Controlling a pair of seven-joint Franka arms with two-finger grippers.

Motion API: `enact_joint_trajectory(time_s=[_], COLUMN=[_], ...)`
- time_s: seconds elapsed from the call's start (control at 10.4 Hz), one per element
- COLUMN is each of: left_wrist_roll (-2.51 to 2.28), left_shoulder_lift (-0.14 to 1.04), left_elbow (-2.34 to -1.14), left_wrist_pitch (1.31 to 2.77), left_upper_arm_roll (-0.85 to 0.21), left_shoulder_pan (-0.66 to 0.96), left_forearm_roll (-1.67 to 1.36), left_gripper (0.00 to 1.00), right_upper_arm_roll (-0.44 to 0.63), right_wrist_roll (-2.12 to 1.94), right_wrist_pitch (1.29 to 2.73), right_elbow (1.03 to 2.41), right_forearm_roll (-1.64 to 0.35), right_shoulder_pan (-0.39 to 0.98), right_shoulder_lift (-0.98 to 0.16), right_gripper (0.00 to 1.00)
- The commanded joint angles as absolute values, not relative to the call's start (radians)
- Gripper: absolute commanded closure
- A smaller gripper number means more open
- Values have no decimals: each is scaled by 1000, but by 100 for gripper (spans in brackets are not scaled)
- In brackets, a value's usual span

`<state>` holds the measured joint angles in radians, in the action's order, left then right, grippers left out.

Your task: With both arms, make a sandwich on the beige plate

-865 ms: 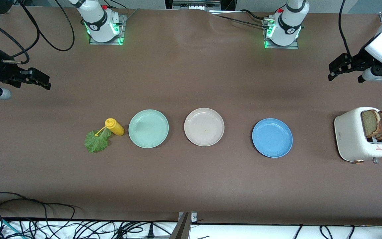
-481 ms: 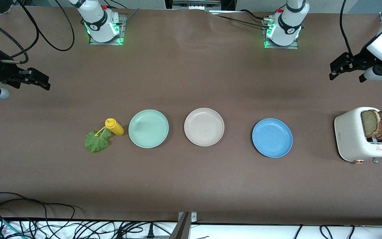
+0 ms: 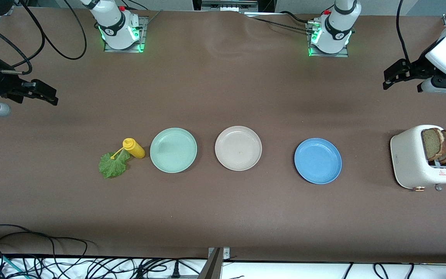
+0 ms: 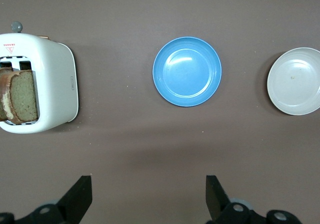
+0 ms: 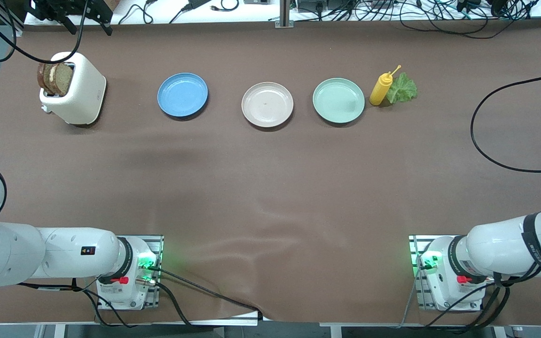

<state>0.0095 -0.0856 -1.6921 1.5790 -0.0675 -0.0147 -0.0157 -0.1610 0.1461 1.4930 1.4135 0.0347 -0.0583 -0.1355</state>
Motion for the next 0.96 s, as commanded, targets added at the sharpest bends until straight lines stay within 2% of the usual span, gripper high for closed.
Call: enact_joint_trajectory(time_s=[0.0, 0.86], left_wrist_roll=[28, 34], left_shoulder_lift=[-77, -54], left_elbow=[-1628, -1606], left_wrist_pitch=[1554, 1557], left_upper_arm_roll=[-64, -64], left_shoulder_pan=[-11, 0], left_forearm_roll=[-9, -8], left_gripper=[0, 0], right_upper_arm_roll=[-160, -135], right_wrist_roll=[135, 132], right_wrist_pitch=[1479, 1474], right_elbow=[1410, 1425], right_forearm_roll=[17, 12], right_shoulder_pan=[-63, -68], right_shoulder_lift=[-129, -137], right_gripper=[0, 0])
